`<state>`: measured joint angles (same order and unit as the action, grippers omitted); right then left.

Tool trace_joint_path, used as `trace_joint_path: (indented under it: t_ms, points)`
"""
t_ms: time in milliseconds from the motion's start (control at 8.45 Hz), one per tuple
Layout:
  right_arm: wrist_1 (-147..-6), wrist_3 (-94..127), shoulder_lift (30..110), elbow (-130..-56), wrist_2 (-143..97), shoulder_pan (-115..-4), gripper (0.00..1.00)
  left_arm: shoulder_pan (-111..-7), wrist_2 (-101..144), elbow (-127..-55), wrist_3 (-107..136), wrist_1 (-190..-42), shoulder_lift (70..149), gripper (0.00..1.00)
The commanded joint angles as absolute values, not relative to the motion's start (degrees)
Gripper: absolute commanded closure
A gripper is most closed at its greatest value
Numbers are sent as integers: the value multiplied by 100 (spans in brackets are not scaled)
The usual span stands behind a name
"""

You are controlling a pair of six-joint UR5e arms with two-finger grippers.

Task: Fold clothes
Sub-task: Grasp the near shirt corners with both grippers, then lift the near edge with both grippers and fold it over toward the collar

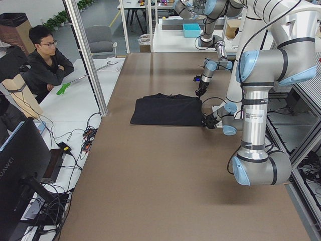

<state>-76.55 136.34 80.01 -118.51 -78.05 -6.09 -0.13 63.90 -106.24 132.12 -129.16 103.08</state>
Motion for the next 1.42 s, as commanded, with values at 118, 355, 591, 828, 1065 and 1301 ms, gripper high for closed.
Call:
trace_joint_path:
  t_ms: [118,355,591,828,1065,1301]
  points:
    - [-7577,13728,7998,-11953,-7805,-606,100,-44,6442,-11105,13210,-12894,10284,100]
    - [-7462,14998,8016,-12058,-7761,-676,100,-44,6399,-11557,13219,-12867,10169,100]
    - [-7444,15334,8068,-12357,-7761,-703,100,-384,6416,-11706,13210,-12832,10222,100]
    - [-7444,15390,8060,-12427,-7813,-1123,100,-763,6451,-12224,13201,-11845,10387,100]
    - [-7453,15328,8025,-12410,-8310,-1815,100,-1350,6782,-12068,13105,-11357,10800,100]
    - [-7462,15084,7728,-12279,-9147,-2642,100,-1992,7267,-11578,12825,-11355,11203,100]
